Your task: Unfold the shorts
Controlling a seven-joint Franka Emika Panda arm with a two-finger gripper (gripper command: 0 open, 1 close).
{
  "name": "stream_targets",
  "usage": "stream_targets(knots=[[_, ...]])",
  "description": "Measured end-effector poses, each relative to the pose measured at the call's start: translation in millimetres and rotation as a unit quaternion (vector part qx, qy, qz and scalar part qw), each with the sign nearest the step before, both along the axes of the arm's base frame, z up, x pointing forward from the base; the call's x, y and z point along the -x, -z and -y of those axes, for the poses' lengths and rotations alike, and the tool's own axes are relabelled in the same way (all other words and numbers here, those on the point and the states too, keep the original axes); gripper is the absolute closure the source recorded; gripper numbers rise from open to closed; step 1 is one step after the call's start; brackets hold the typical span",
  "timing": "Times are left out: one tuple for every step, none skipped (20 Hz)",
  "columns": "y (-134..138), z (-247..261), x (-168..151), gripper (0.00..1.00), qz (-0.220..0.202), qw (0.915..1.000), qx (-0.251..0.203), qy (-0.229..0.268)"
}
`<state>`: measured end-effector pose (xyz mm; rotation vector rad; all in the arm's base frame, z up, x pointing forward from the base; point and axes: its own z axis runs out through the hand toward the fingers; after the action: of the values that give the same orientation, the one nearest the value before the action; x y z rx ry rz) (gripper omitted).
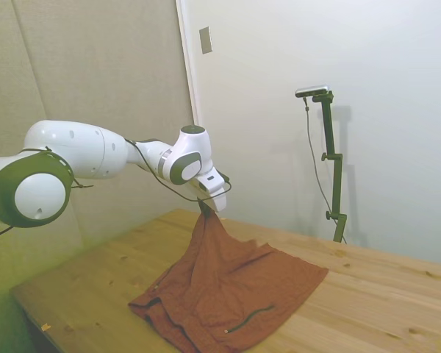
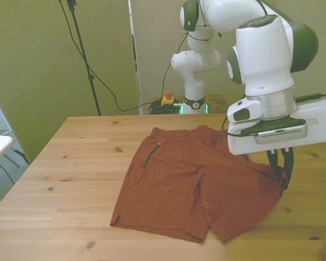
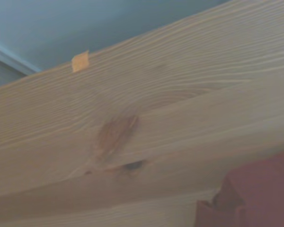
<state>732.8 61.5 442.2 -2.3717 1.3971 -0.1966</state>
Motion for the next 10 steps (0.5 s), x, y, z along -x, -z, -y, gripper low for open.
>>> stream_targets(knots=[[4,-7,-1,0.0,-0.003,1.0,-0.001,-0.002],[9,-14,-2,0.0,-0.006,1.0,-0.001,-0.006],[14,-21,-2,0.0,-0.009,0.9999,0.0,-0.01],[17,-26,-2,0.0,-0.011,0.9999,0.001,-0.013],[19,-29,-2,0.0,-0.011,0.9998,0.002,-0.014],[19,-29,-2,0.0,-0.011,0.9998,0.004,-0.014],[19,-28,-3,0.0,-0.01,0.9998,0.005,-0.013],[18,-27,-3,0.0,-0.01,0.9999,0.007,-0.012],[17,-27,-3,0.0,-0.009,0.9999,0.007,-0.011],[16,-27,-4,0.0,-0.007,0.9999,0.007,-0.011]])
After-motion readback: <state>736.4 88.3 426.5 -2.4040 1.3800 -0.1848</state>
